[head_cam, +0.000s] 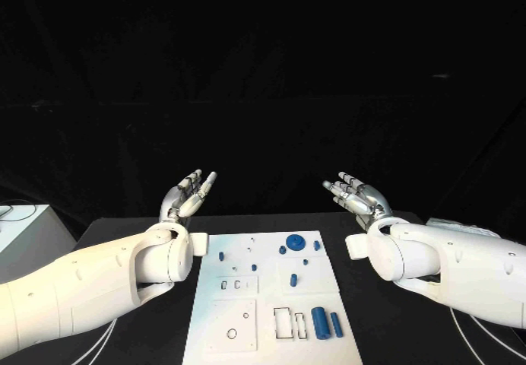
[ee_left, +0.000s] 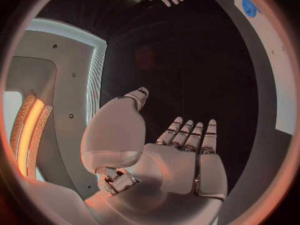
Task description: Assemble the parts on the task board
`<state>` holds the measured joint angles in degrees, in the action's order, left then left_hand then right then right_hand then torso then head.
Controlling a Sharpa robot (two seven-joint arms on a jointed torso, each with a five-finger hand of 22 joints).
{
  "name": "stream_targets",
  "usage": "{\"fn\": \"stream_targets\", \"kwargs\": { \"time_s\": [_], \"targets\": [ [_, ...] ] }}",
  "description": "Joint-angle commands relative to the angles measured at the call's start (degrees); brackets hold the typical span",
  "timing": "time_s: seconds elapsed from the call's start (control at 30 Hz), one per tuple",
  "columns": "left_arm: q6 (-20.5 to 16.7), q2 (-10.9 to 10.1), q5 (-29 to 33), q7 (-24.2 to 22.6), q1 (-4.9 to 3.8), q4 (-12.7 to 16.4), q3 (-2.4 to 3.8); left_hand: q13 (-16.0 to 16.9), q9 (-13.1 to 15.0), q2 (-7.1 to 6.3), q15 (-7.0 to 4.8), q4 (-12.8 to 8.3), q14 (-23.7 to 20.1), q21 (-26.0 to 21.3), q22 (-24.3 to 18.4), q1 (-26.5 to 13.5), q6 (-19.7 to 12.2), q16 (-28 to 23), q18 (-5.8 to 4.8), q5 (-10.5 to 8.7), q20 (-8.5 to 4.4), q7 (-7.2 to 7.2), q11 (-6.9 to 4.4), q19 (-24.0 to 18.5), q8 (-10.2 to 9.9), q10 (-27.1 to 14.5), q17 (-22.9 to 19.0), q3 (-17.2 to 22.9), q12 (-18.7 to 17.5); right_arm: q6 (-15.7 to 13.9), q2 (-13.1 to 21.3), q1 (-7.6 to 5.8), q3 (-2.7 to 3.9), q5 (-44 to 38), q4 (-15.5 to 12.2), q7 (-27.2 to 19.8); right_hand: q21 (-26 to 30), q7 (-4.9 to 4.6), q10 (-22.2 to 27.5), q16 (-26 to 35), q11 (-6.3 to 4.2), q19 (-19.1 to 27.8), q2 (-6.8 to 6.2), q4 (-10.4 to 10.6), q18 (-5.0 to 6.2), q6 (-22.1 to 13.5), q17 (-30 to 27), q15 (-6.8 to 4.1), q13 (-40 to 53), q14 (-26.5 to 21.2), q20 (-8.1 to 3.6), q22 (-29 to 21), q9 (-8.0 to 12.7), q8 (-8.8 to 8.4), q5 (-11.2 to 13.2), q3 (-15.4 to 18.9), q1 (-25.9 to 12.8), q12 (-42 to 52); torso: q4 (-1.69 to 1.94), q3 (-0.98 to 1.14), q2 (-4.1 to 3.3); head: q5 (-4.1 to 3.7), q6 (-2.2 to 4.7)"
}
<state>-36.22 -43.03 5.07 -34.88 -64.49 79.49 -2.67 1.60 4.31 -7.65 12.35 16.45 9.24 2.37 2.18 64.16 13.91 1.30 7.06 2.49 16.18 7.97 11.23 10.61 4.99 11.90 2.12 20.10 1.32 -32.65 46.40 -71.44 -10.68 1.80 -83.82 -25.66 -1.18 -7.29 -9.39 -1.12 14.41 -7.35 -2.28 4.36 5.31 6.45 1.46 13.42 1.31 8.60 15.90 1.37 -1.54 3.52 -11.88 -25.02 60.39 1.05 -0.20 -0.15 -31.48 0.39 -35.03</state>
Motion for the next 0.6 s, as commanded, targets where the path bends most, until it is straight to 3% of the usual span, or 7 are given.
{"fn": "stream_targets", "kwargs": {
  "time_s": [0.03,0.2,0.23,0.47,0.5,0.53,0.6],
  "targets": [
    [3.79,0.16,1.94,-3.41,-0.11,0.0,0.02,0.07,0.15,0.2,0.71,0.23,0.21,0.22,0.08,1.23,0.54,0.22,0.57,0.36,0.51,5.78,0.17,0.1,0.21,0.58,0.09,0.66,0.31,9.66,0.16,-1.2,-0.92,0.52,0.75,1.97,-0.53,-9.77,-0.63,-0.45,0.77,-0.53,0.04,0.03,0.97,0.9,0.19,1.03,0.17,0.48,0.94,0.18,-0.2,0.41,-0.87,-1.15,2.72,0.45,0.01,0.01,-0.01,0.0,0.02],
    [3.79,0.16,1.94,-3.41,-0.11,0.0,0.02,0.07,0.17,0.25,0.77,0.2,0.33,0.23,0.09,1.16,0.6,0.24,0.51,0.36,0.53,5.82,0.22,0.12,0.24,0.64,0.12,0.68,0.33,11.16,0.29,-2.06,-1.72,0.62,1.21,2.33,-0.69,-9.78,-0.98,-0.53,0.81,-0.92,0.09,-0.18,0.87,1.1,0.27,1.09,0.2,0.85,0.95,0.26,-0.26,0.5,-0.91,-1.15,2.97,0.48,0.01,0.01,-0.01,0.0,0.02],
    [4.13,1.09,1.4,-2.82,-0.08,-0.9,0.03,0.07,0.17,0.25,0.77,0.2,0.33,0.23,0.09,1.16,0.6,0.24,0.51,0.36,0.53,5.82,0.22,0.12,0.24,0.64,0.12,0.68,0.33,11.88,0.43,-2.09,-1.73,0.3,2.21,2.43,-0.75,-9.78,-1.11,-0.56,0.83,-1.06,0.09,-0.27,0.84,1.19,0.3,1.12,0.21,1.02,0.95,0.29,-0.29,0.53,-0.88,-1.13,3.07,0.48,-0.05,0.18,0.01,0.19,-0.35],
    [4.92,0.73,0.17,-1.44,-0.09,-1.11,0.02,0.27,0.59,0.09,1.96,-0.04,1.49,0.56,0.24,1.39,1.87,0.54,-0.58,0.36,0.63,6.46,0.87,0.44,0.78,2.47,0.39,0.85,0.59,12.83,0.47,-2.09,-1.73,-3.09,3.15,2.77,-1.87,-9.76,-4.7,-1.22,0.95,-3.61,-0.9,-3.45,0.18,3.29,0.93,1.44,0.53,4.33,0.98,0.76,-0.9,1.41,1.21,-1.12,6.57,0.88,0.0,0.16,0.01,0.16,-0.68],
    [5.2,0.66,-0.22,-1.07,-0.09,-1.17,0.02,0.61,1.25,0.01,3.49,-0.2,3.9,1.25,0.62,1.89,4.09,1.21,-2.07,0.41,0.69,7.05,1.61,1.89,1.76,5.54,0.93,1.01,1.19,12.73,0.45,-2.09,-1.73,-4.77,3.43,2.95,-2.25,-9.75,-6.27,-1.64,1.05,-4.55,-1.15,-4.18,0.16,4.64,1.23,1.45,0.7,5.91,0.96,0.94,-1.25,2.08,1.87,-1.21,7.53,1.16,-0.01,0.16,0.03,0.13,-0.78],
    [5.43,0.6,-0.46,-0.82,-0.09,-1.21,0.02,0.74,1.74,-0.09,3.58,-0.32,5.6,1.72,0.86,2.28,5.76,1.66,-2.58,0.36,0.75,7.16,1.81,2.87,2.49,7.05,1.32,1.11,1.43,12.58,0.44,-2.09,-1.73,-5.99,3.61,3.09,-2.76,-9.43,-8.55,-2.33,1.13,-5.86,-1.43,-5.13,0.2,6.83,1.69,1.51,0.94,8.32,0.96,1.17,-1.81,3.19,1.89,-1.39,8.75,1.59,-0.01,0.15,0.03,0.13,-0.79],
    [6.28,0.38,-1.49,0.13,-0.09,-1.31,0.02,1.26,3.2,-0.27,1.69,-0.74,16.55,4.3,2.2,4.07,10.73,5.31,-2.32,0.39,0.56,7.79,2.93,8.53,4.75,13.9,3.79,1.58,2.51,12.09,0.38,-2.1,-1.72,-10.55,4.25,3.57,-4.45,-9.43,-13.89,-4.04,1.73,-10.33,-1.71,-6.56,0.43,10.61,2.76,1.47,1.32,14.22,0.88,1.92,-2.77,4.99,1.16,-1.74,10.54,2.43,-0.06,0.12,0.08,0.2,-0.92]
  ]
}}
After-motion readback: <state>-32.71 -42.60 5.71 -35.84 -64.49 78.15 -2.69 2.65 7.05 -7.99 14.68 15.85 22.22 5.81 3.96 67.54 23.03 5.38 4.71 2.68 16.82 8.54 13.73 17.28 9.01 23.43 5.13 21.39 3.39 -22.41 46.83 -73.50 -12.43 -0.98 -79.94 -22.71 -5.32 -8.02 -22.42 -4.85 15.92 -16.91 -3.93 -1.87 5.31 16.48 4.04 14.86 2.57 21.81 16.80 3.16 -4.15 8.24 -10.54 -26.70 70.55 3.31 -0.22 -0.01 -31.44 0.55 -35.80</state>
